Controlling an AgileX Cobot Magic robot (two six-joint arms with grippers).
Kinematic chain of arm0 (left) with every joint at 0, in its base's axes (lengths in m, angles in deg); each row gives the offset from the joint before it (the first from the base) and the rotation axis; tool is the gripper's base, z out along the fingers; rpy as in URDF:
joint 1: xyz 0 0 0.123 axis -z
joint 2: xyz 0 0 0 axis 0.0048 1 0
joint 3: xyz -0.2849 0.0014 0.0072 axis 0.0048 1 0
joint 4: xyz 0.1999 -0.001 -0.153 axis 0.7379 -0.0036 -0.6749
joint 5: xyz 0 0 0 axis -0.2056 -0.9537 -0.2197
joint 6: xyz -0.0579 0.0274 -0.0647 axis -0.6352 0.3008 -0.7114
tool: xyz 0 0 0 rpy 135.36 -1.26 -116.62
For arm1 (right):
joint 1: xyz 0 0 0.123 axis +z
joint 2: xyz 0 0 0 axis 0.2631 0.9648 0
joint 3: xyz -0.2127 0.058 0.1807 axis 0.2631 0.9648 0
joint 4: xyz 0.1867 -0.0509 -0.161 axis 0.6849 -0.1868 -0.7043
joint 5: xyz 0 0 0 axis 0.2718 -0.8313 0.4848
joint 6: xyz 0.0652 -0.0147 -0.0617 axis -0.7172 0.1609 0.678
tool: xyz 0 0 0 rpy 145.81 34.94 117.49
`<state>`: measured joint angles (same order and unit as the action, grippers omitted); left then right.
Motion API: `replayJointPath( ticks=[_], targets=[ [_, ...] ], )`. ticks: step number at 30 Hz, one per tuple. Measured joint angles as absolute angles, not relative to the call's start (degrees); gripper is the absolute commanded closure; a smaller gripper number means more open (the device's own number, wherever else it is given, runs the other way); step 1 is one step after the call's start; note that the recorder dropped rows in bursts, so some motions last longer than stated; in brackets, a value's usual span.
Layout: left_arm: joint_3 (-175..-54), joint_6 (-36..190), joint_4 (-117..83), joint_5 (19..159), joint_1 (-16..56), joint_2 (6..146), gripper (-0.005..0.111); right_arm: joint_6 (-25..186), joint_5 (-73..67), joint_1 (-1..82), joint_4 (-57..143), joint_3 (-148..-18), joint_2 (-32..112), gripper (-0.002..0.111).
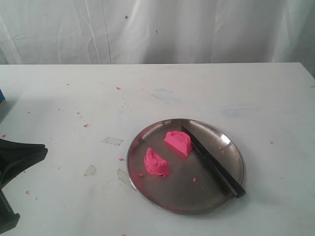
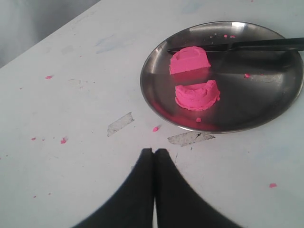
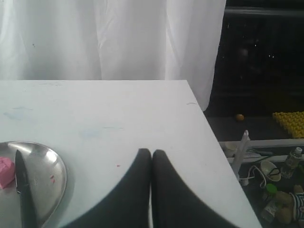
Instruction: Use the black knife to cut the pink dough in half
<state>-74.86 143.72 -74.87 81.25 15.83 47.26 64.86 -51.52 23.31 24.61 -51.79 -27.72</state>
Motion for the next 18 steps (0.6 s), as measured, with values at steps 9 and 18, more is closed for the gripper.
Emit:
replayJointPath(
  ticks=[9,18],
  targets=[
    [-74.9,143.7,-74.9,81.2,15.8,47.3,0.107,64.4,-47.1,21.9,23.9,-44.3,-31.3,0.108],
    [-74.9,143.7,-74.9,81.2,15.8,47.2,0.107,62.5,-10.2,21.7,21.3,-34.1,-31.3,0.108]
  ],
)
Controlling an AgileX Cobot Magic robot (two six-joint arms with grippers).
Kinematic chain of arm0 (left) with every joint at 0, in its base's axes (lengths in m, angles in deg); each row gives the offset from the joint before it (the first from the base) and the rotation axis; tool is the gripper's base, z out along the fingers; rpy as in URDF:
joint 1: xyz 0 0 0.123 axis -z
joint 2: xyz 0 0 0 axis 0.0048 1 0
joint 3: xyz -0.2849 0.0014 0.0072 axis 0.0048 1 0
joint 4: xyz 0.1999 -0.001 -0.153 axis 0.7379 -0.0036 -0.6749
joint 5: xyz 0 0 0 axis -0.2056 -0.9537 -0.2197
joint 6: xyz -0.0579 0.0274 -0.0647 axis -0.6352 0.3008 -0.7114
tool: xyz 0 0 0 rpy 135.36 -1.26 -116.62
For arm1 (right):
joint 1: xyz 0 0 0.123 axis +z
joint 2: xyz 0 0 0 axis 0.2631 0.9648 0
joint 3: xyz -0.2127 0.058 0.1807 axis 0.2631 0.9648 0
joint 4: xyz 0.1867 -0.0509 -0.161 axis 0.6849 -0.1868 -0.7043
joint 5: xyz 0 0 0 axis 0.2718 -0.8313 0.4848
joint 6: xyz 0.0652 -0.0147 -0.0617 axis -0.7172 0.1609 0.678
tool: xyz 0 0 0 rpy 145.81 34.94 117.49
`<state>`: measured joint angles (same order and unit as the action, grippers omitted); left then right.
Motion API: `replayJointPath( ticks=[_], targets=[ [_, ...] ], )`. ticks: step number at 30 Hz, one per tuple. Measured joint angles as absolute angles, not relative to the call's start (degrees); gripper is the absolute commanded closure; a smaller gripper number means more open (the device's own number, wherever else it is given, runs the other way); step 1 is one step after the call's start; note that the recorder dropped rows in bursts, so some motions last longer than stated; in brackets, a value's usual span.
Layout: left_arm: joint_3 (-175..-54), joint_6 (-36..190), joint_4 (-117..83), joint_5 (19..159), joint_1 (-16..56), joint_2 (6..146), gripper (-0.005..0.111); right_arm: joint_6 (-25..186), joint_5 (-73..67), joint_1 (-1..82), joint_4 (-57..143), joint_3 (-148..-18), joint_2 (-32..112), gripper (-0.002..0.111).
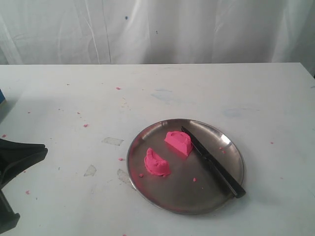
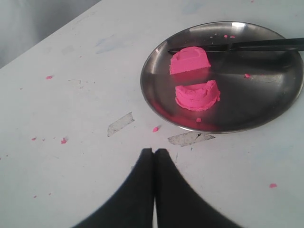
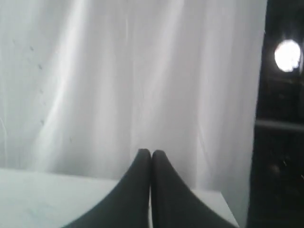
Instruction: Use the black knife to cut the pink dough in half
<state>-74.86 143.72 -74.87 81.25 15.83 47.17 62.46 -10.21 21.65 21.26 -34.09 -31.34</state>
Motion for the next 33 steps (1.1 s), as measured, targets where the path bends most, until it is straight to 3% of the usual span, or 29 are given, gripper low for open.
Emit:
replayJointPath(
  ticks=[3,10,18,33],
  targets=[
    [-74.9,143.7,-74.9,81.2,15.8,47.2,0.107,61.1,-2.8,21.7,21.8,-30.3,-31.3,0.108],
    [-74.9,143.7,-74.9,81.2,15.8,47.2,0.107,63.1,-6.8,21.7,30.9,-19.1,-31.4,0.108],
    [-74.9,143.7,-74.9,81.2,15.8,47.2,0.107,82.4,-14.6,19.4,47.0,-18.3,-31.4,0.108],
    [-74.9,143.7,-74.9,81.2,15.8,47.2,0.107,84.2,-16.0,17.8,47.7,-18.3,-31.4,0.108]
  ],
)
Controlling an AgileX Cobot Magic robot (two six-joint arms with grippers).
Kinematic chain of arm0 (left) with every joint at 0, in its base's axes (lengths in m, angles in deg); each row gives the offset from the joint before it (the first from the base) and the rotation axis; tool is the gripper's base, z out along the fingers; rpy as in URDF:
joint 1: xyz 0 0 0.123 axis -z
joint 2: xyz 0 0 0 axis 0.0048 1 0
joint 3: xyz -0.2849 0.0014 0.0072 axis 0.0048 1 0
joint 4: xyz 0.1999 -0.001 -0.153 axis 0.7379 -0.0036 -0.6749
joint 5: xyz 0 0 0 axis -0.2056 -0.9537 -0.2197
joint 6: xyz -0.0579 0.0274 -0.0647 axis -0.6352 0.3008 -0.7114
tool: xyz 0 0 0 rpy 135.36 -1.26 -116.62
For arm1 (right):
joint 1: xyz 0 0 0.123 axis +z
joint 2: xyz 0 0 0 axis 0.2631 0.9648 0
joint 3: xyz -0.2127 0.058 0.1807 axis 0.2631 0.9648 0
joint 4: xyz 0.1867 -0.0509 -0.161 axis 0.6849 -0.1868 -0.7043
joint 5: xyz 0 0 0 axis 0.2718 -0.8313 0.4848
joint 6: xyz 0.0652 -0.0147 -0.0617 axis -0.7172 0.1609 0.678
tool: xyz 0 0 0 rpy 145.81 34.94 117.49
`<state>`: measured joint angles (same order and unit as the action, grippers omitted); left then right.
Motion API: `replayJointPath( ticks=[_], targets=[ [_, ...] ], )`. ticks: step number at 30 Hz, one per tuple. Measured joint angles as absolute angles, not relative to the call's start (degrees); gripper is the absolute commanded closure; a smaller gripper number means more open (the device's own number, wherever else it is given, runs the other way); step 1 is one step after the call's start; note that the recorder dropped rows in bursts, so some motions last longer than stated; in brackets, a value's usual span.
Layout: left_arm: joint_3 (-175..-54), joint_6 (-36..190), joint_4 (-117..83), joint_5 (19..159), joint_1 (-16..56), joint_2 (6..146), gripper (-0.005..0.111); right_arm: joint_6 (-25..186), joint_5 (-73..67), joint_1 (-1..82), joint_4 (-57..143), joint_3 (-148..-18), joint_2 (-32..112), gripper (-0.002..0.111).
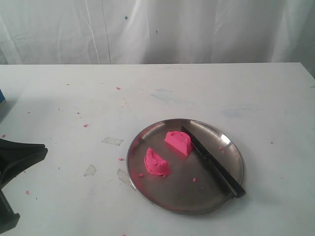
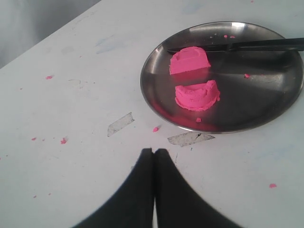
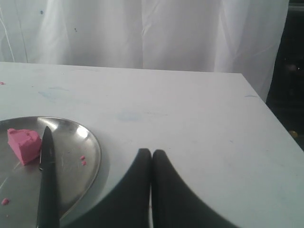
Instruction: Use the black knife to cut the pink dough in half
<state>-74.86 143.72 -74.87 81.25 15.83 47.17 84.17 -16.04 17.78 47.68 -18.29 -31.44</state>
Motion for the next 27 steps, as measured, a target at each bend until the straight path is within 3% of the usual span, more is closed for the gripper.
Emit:
replayJointPath(
  ticks=[21,27],
  targets=[
    [-74.9,143.7,-74.9,81.2,16.0,46.2,0.107,84.8,-16.1,17.7,47.8,-18.3,-31.4,0.108],
    [-74.9,143.7,-74.9,80.3,10.3,42.7,0.107,84.8,-16.1,17.7,47.9,-18.3,-31.4,0.108]
  ],
)
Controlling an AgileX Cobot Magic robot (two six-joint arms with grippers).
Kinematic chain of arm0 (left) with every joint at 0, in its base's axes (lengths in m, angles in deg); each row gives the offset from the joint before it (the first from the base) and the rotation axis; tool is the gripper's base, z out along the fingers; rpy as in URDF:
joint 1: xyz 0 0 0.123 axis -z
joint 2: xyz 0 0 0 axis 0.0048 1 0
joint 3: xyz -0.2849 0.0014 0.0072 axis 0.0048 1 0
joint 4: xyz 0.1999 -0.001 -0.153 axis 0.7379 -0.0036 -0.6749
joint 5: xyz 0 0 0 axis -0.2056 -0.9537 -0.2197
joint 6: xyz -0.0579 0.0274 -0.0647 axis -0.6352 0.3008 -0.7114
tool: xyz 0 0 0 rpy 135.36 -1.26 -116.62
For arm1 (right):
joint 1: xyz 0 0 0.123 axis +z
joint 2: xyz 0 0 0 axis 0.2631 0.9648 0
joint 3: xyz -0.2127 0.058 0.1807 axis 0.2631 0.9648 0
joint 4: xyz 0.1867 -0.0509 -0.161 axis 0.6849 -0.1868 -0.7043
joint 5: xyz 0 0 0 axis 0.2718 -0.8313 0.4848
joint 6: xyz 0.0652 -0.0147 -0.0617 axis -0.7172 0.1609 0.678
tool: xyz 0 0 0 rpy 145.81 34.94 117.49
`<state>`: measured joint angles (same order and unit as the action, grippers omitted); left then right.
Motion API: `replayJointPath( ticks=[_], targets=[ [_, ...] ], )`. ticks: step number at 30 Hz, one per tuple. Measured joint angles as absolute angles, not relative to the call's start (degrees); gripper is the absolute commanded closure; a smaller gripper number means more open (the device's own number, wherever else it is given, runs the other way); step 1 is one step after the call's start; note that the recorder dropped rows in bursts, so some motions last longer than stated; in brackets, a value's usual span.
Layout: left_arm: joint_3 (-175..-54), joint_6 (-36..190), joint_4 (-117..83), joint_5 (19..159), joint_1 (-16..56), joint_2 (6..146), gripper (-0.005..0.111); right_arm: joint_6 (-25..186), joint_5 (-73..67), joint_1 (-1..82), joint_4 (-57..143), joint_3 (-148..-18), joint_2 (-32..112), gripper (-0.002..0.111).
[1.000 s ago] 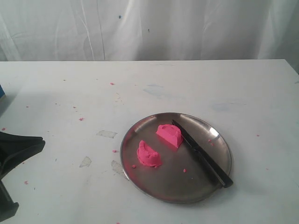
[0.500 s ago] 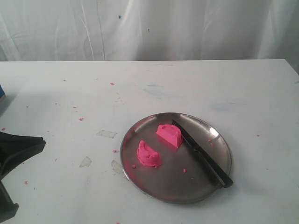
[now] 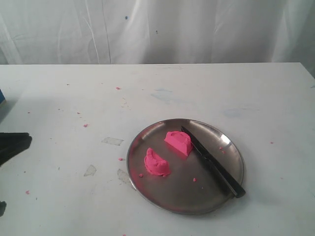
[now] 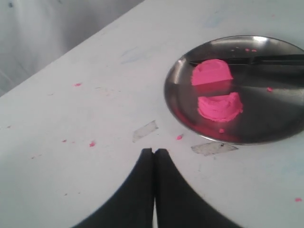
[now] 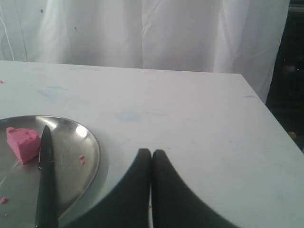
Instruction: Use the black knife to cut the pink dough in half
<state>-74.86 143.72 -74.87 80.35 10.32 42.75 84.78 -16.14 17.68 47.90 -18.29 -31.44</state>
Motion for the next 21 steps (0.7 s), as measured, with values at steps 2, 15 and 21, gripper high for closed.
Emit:
replayJointPath(
  ticks=[2,15,21],
  targets=[
    [-74.9,143.7,-74.9,80.3,7.5,41.5,0.107,84.8,-16.1,17.7,47.9,-18.3,-31.4,0.108],
    [-74.9,143.7,-74.9,81.7,-1.7,30.4,0.107,84.8,-16.1,17.7,47.9,-18.3,-31.4,0.108],
    [-74.9,143.7,-74.9,81.7,-1.7,26.3,0.107,84.8,-16.1,17.7,47.9,-18.3,-31.4,0.108]
  ],
)
